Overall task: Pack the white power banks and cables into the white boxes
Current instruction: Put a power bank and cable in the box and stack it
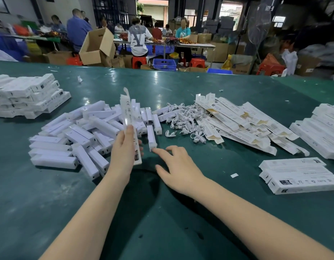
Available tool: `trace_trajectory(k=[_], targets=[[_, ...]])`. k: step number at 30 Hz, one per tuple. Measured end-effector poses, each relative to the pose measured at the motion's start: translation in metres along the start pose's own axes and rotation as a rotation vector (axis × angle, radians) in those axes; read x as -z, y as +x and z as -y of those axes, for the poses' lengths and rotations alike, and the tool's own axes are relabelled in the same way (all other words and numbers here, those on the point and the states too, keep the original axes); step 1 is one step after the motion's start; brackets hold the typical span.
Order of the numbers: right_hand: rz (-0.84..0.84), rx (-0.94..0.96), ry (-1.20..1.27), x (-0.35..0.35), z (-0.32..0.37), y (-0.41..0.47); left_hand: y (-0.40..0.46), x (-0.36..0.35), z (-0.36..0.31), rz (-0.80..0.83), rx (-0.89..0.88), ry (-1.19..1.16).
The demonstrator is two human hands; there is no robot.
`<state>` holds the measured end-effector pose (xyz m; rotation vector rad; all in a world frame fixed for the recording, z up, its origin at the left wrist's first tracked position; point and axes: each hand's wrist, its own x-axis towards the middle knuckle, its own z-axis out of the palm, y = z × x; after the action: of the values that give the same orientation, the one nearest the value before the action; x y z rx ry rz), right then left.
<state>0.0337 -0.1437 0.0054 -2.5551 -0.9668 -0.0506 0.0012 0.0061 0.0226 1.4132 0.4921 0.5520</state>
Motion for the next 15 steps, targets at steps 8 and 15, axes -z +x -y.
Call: trace_trajectory(k=[8, 15], targets=[[0.002, 0.014, -0.224, 0.000, 0.005, 0.057, 0.002, 0.006, 0.004, -0.031, -0.191, 0.127], [-0.130, -0.049, -0.238, 0.015, -0.006, 0.030, -0.002, 0.005, 0.004, -0.029, -0.440, 0.457]])
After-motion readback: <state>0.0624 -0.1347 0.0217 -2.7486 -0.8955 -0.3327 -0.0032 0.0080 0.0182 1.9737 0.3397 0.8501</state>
